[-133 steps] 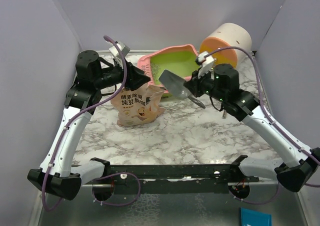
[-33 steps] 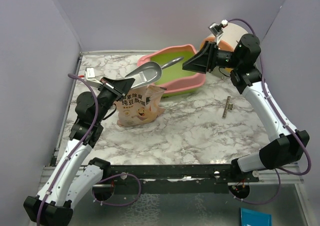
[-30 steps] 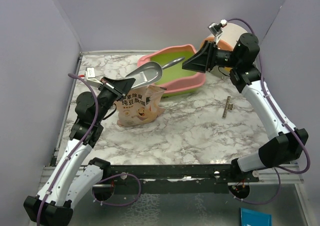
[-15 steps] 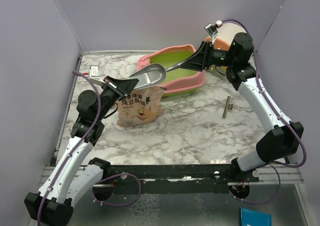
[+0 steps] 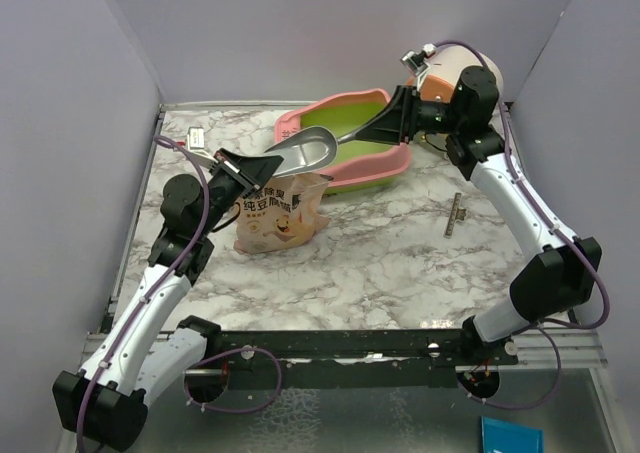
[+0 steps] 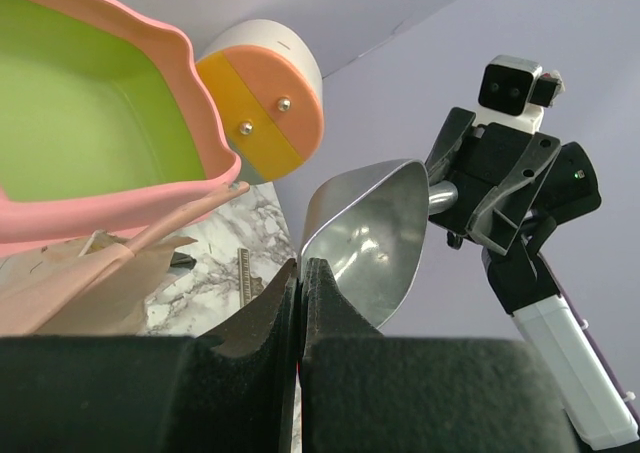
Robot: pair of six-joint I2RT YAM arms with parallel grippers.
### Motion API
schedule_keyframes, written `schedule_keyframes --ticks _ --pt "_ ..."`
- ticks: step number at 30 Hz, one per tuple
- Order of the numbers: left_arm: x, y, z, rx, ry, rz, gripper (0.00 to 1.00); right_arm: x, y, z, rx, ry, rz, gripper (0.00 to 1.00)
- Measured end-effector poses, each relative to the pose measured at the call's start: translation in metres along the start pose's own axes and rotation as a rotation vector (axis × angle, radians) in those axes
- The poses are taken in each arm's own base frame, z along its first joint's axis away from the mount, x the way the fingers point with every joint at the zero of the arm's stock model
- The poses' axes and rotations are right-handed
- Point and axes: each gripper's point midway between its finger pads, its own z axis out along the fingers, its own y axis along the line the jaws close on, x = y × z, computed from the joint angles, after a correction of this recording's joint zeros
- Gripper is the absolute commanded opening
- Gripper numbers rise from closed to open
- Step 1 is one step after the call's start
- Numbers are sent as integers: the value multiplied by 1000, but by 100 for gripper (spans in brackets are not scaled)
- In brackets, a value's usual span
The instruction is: Fill the litter box with clean litter
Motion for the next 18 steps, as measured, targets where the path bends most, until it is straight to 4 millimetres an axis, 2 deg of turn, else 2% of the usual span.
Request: schedule_keyframes --ticks 5,7,11,15,16,18 --pt "2 2 3 -3 8 -2 0 6 -1 7 -15 19 6 42" --pt "3 2 4 -2 11 -2 0 8 -1 9 -18 24 4 34" --pt "2 0 4 8 9 0 0 11 -4 12 -14 32 -5 3" --pt "2 -1 4 12 7 5 0 10 -4 13 -10 44 -2 1" --pt "2 -1 4 13 6 9 5 10 -4 13 -7 45 -7 1" --pt "2 1 5 9 9 30 25 10 -6 13 6 46 -13 1"
